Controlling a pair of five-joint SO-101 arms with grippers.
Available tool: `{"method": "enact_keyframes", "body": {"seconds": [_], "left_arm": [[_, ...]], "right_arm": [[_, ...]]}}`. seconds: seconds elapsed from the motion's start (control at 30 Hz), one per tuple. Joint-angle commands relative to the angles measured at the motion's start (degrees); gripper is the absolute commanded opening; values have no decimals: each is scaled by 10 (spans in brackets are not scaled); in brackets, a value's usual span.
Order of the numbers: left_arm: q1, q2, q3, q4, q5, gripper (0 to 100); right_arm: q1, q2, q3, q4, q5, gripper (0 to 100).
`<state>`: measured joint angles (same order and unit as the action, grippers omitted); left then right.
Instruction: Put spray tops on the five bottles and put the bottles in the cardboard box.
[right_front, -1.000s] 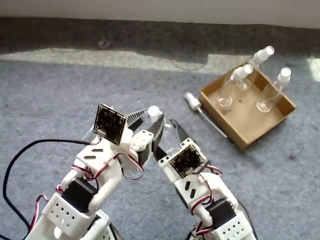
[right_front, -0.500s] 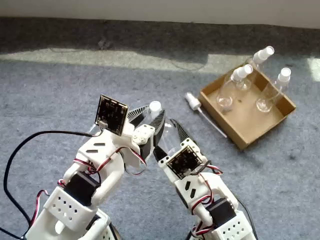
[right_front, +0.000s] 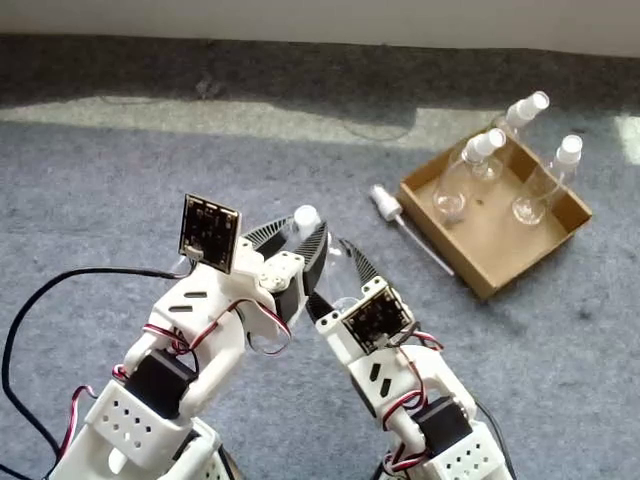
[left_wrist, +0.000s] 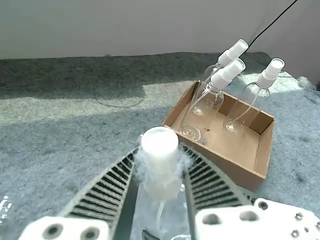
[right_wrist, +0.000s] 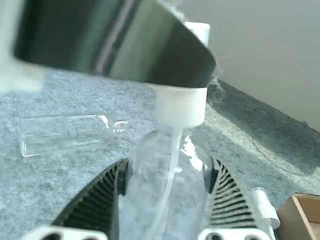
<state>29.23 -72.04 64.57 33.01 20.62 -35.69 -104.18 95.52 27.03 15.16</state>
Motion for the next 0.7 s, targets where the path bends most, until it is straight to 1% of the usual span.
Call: {"method": "enact_keyframes", "body": {"seconds": [0.0,0.1,0.23,0.3,0.37,0.43,0.5,0.67], "left_arm": [[29,-7,-2,38,4,4],[45,-7,-2,53,4,4],[46,-7,-8,51,2,5],[46,-7,-8,51,-26,8],[46,-7,-7,51,-52,50],[45,-7,-7,54,-52,111],[45,-7,-6,54,-51,155],[44,-14,-5,54,-51,175]], "right_arm": [[-3,-12,65,-20,22,81],[-3,-12,65,-19,-1,80],[-3,-12,65,-19,-2,80],[-3,-12,65,-19,-2,80],[-3,-12,65,-19,9,80],[-4,-12,65,-19,40,80],[-4,-12,65,-19,50,80],[-3,-12,65,-16,50,80]]}}
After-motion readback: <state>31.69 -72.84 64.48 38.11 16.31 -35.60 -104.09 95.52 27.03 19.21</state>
